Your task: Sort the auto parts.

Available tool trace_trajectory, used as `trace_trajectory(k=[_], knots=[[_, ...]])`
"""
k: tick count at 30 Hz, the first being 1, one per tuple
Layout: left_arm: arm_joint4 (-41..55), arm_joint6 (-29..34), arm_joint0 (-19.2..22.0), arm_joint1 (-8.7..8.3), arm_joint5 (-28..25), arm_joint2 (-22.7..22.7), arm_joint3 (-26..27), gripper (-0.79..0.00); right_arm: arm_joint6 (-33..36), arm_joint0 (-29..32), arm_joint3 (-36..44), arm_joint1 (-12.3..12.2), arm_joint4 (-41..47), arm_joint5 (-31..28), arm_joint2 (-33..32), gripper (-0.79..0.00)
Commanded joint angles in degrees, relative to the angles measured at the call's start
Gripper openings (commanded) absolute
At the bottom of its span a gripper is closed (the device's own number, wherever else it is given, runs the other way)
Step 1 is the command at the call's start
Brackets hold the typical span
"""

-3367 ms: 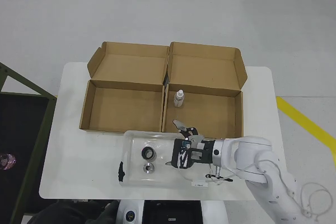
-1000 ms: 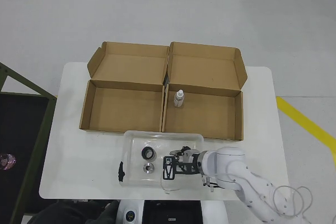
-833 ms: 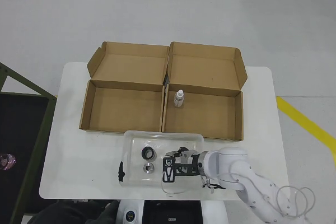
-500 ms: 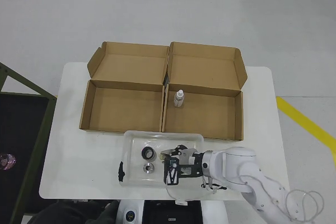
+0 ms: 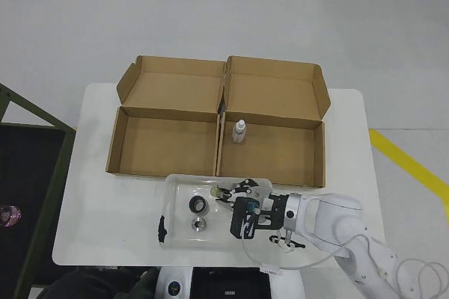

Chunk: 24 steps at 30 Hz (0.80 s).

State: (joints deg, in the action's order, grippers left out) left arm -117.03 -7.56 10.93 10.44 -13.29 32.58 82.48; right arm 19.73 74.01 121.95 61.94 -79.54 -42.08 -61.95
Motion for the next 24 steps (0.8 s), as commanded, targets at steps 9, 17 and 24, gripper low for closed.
trace_trajectory(k=[9,17,24], knots=[[0.0,0.0,0.0,0.00,0.0,0.0,0.0,0.000,-2.3,-2.0,-4.6,0.1,4.2,2.9,-2.9,-0.785],[0.0,0.0,0.0,0.00,0.0,0.0,0.0,0.000,0.1,-5.5,-8.8,0.4,7.2,4.2,-3.3,-0.785],[0.0,0.0,0.0,0.00,0.0,0.0,0.0,0.000,2.8,-8.1,-11.8,0.5,8.7,4.3,-3.4,-0.785]])
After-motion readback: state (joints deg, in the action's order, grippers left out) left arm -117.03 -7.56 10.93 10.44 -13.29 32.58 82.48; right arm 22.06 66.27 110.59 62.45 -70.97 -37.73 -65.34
